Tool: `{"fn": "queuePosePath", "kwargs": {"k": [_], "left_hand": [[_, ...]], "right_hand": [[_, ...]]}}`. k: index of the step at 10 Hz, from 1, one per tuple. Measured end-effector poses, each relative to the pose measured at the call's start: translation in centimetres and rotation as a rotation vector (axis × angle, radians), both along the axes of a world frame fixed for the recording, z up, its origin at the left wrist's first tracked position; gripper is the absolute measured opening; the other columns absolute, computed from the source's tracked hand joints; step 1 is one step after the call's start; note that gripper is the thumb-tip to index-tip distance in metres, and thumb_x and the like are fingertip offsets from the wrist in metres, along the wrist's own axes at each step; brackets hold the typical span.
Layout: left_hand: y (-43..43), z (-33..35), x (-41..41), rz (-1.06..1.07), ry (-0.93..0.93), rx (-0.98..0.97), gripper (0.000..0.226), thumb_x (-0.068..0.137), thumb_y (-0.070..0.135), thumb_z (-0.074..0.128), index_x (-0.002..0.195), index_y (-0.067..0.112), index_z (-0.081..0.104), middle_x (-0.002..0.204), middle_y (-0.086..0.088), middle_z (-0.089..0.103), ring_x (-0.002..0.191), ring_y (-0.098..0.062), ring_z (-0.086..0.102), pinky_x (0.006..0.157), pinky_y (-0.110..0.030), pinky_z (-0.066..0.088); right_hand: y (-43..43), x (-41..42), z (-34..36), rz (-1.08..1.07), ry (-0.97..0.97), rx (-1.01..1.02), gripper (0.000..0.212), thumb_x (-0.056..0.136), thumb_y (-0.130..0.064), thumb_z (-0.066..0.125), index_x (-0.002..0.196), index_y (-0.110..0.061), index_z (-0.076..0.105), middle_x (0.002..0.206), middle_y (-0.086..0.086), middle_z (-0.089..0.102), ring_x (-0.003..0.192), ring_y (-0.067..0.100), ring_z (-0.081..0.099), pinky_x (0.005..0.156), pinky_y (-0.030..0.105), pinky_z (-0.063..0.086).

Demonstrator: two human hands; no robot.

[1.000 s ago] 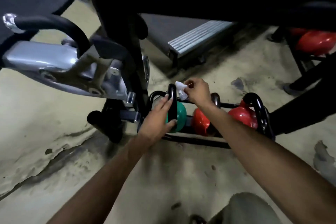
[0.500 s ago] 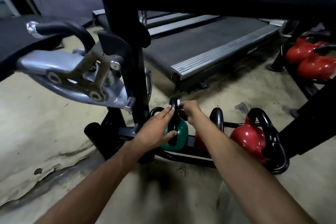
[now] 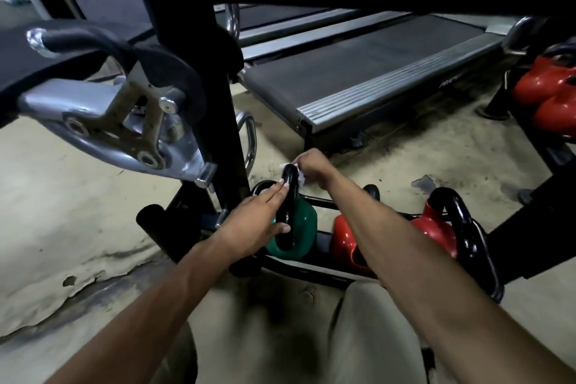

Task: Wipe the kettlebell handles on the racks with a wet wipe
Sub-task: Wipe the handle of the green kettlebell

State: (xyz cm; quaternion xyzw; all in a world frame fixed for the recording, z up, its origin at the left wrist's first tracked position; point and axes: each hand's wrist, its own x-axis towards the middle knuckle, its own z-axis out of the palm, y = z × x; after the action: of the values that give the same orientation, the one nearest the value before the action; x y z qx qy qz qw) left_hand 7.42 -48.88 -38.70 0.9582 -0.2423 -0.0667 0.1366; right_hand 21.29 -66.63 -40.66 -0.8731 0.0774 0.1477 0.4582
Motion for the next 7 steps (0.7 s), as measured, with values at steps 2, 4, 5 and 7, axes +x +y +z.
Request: {"fn": "queuePosePath", "kwargs": {"k": [2,4,5,7], "left_hand": [[0.5,-1.6,0.2,0.006,-0.008,-0.115,0.090,0.095,0.042,0.067,0.165,0.027,0.012,0.172,0.012,0.006,0.154,-0.015,0.022,0.125,-0.038,0.024],[0.0,-2.5,0.2,-0.023,-0.070,-0.131,0.090,0.094,0.042,0.069,0.163,0.018,0.016,0.169,0.000,0.023,0.150,-0.025,0.032,0.121,-0.040,0.031],[0.3,-2.7,0.4,-0.028,-0.099,-0.163,0.089,0.095,0.037,0.069,0.164,0.018,0.015,0.170,-0.001,0.019,0.149,-0.026,0.036,0.121,-0.040,0.033],[0.7,-4.8,-0.6,0.001,-0.038,-0.335,0.087,0.098,0.039,0.064,0.164,0.027,0.009,0.172,0.007,0.012,0.153,-0.022,0.029,0.120,-0.043,0.034]], "right_hand": [[2.4,1.1,4.4,0.345,0.040,-0.313,0.033,0.100,-0.026,0.054,0.119,-0.002,0.067,0.110,0.015,0.066,0.086,0.024,0.055,0.074,0.030,0.044],[6.8,1.1,4.5,0.769,0.089,-0.782,0.024,0.085,-0.014,0.058,0.061,-0.013,0.056,0.083,0.014,0.070,0.071,0.024,0.057,0.067,0.033,0.049],[7.7,1.6,4.2,0.704,0.039,-0.875,0.011,0.087,-0.006,0.060,0.077,-0.007,0.065,0.104,0.014,0.074,0.083,0.027,0.066,0.068,0.028,0.047],[8.1,1.7,4.7,0.761,-0.103,-1.100,0.029,0.097,-0.007,0.051,0.122,-0.004,0.066,0.130,0.013,0.067,0.119,0.028,0.065,0.090,0.033,0.051]]}}
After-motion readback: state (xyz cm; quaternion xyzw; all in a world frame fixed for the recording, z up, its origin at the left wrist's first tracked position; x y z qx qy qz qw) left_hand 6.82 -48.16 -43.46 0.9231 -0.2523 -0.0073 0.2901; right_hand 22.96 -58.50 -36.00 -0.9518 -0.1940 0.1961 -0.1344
